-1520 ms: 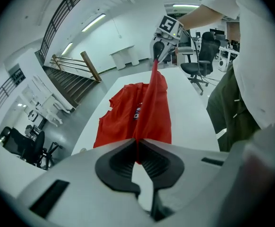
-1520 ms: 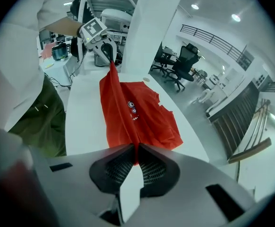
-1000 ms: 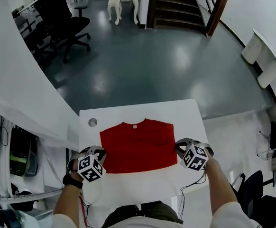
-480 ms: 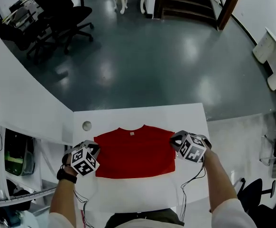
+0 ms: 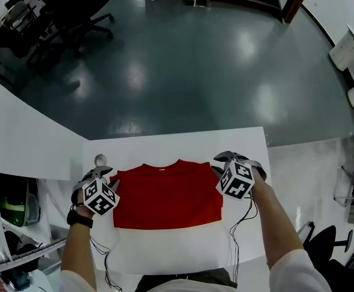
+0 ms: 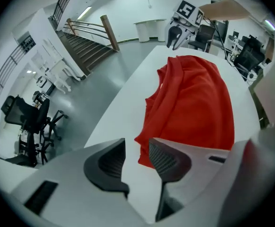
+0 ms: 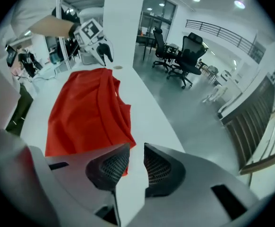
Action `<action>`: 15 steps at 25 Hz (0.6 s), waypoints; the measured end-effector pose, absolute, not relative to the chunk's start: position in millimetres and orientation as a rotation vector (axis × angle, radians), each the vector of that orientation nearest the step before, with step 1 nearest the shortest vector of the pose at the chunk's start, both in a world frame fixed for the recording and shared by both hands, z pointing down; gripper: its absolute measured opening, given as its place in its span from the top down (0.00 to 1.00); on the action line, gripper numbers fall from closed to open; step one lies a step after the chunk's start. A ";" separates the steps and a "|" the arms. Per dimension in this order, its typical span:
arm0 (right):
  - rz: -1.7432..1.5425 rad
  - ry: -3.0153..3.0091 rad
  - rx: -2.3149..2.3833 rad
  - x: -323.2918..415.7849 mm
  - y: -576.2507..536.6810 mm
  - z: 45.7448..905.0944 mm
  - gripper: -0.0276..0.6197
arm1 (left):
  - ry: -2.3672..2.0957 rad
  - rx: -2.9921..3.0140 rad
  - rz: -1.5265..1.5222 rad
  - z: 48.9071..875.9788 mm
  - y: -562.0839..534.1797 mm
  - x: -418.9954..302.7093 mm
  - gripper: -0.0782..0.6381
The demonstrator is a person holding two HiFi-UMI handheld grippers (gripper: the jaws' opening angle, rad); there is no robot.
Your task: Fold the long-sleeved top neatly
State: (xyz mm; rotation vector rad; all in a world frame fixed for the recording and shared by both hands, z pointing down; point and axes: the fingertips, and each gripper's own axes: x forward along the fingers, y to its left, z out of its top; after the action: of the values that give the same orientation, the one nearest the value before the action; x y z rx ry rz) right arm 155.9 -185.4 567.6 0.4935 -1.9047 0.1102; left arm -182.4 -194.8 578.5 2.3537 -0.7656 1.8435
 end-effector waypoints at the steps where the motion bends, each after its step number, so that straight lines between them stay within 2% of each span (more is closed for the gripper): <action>1: 0.093 -1.894 0.508 159.6 -188.3 570.7 0.79 | -0.789 2.345 1.841 578.7 -197.0 -184.9 0.67; 3: 0.075 -1.904 0.537 164.2 -191.3 569.5 0.80 | -0.813 2.348 1.811 577.6 -198.3 -186.8 0.67; 5: 0.061 -1.935 0.552 163.8 -190.2 565.0 0.87 | -0.808 2.364 1.798 577.7 -196.3 -186.4 0.67; 15: 0.055 -1.944 0.568 159.6 -179.1 565.0 0.87 | -0.793 2.375 1.782 582.1 -179.4 -184.5 0.67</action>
State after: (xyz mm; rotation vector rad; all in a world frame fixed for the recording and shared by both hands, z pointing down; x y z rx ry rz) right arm 159.6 -179.1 565.0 0.5677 -1.9444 0.0551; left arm -184.5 -179.4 582.1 2.3747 -0.7927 1.7824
